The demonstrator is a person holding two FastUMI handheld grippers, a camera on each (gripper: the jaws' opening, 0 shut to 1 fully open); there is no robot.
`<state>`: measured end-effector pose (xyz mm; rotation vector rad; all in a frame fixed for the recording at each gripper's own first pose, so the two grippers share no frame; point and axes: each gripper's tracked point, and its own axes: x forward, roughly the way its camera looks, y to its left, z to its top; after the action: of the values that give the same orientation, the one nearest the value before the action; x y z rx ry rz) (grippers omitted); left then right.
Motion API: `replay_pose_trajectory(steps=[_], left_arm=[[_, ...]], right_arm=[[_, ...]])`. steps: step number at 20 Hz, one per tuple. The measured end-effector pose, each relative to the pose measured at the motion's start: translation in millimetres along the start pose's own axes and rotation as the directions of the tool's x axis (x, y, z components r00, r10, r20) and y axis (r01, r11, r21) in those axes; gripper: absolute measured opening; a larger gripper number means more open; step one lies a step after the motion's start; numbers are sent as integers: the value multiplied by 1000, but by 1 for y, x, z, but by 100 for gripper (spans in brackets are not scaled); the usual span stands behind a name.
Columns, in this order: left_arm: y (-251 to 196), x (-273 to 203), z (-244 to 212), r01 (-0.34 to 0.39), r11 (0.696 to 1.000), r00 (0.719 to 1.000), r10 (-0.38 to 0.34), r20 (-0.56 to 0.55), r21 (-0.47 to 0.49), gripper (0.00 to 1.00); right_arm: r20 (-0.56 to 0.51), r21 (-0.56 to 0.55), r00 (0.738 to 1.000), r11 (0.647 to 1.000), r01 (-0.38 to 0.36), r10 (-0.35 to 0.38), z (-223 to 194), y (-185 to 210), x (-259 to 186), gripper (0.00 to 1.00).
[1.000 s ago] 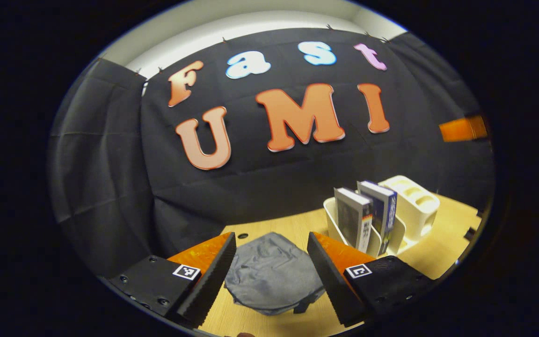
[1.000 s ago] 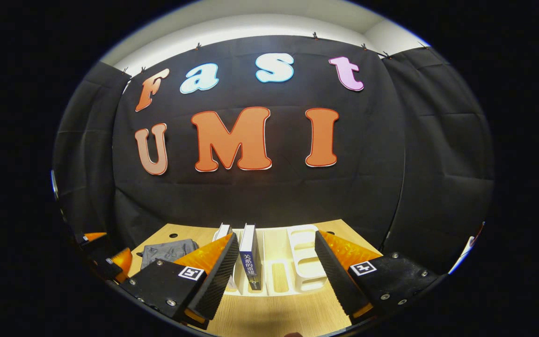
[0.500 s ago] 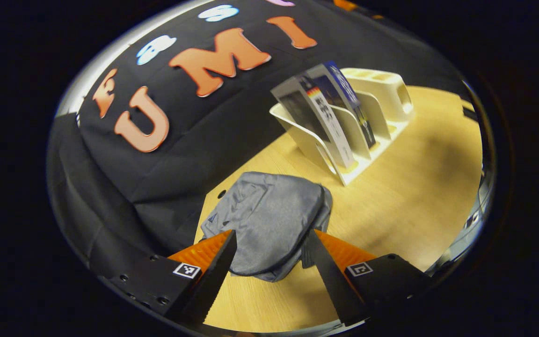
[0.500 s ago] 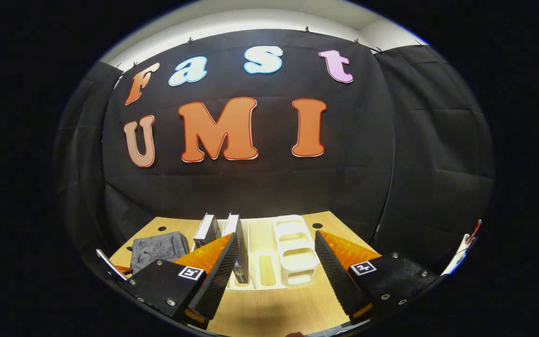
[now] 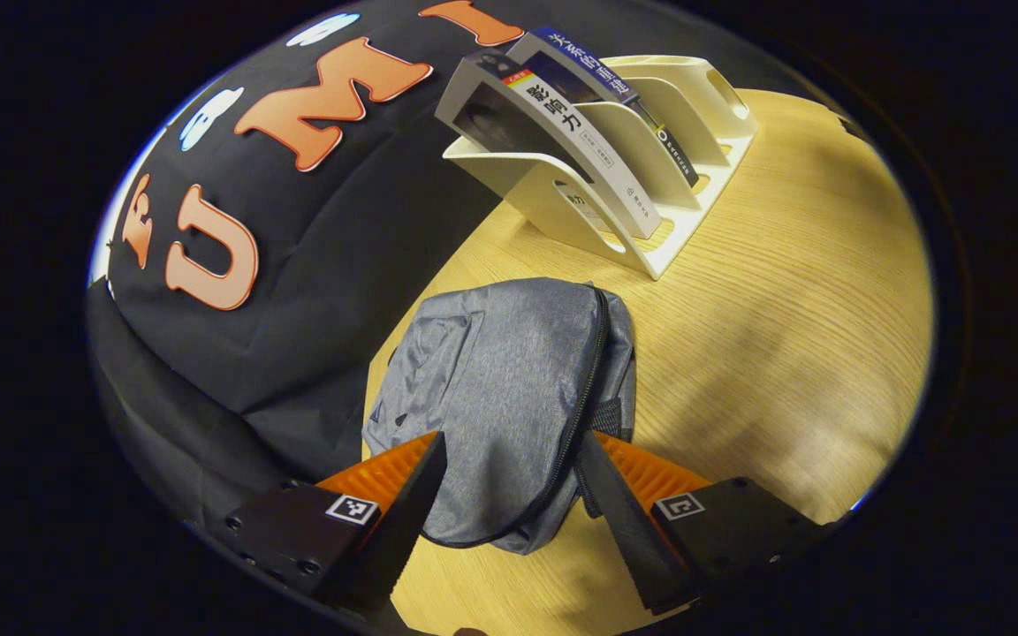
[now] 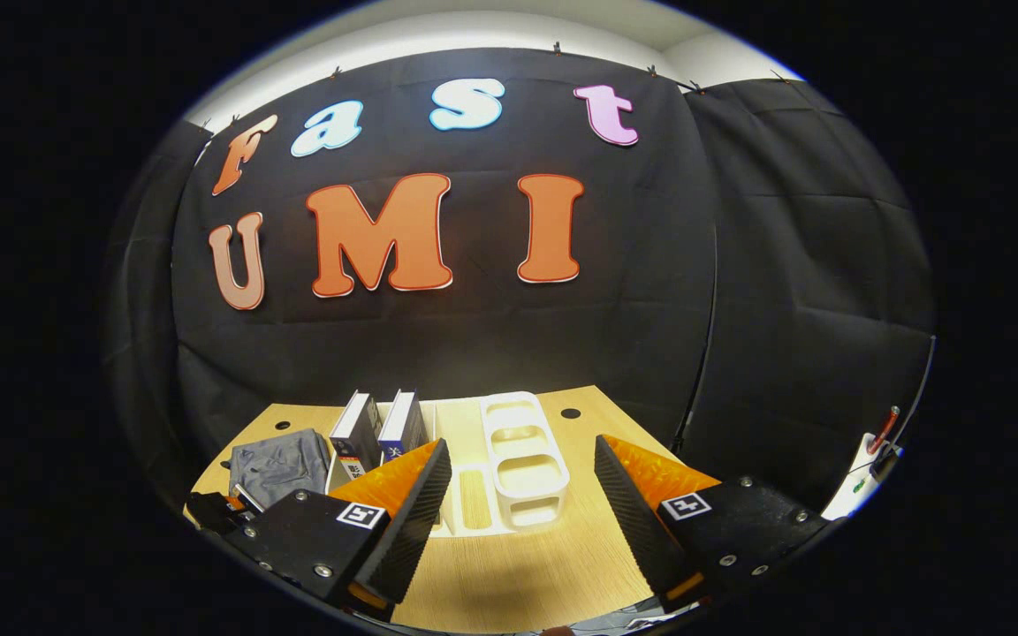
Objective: Open the schoolbag, grab two books from the bookshelf and put them into the schoolbag.
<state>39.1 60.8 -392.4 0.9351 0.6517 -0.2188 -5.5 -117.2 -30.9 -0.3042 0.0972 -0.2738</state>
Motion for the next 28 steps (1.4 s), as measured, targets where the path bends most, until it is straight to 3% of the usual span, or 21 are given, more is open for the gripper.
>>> replay_pose_trajectory(steps=[4,12,15,18,19,21,24,28], left_arm=[[13,-7,22,-8,1000,999,7,46,25,98],[7,6,21,57,998,998,-57,-7,1,94],[1,6,22,78,997,997,-78,-14,2,51],[1,5,25,83,997,996,-82,-25,10,36],[2,5,26,76,997,997,-76,-29,12,11],[1,7,27,85,996,996,-84,-25,15,6],[-1,5,24,128,992,991,-128,-27,12,4],[2,-1,21,245,969,966,-246,-80,-20,1]], right_arm=[[-20,5,1000,1000,-8,9,-6,5,4,97],[-25,8,999,999,-31,32,-5,16,15,97],[-32,6,999,999,-39,39,-2,23,23,97],[-48,34,997,998,-56,57,-4,25,26,98],[-55,47,996,996,-72,75,-4,28,27,98],[-65,60,989,990,-131,135,-4,39,28,97],[-83,58,984,986,-154,158,-3,46,30,98],[-103,67,975,979,-190,197,7,72,35,97]])
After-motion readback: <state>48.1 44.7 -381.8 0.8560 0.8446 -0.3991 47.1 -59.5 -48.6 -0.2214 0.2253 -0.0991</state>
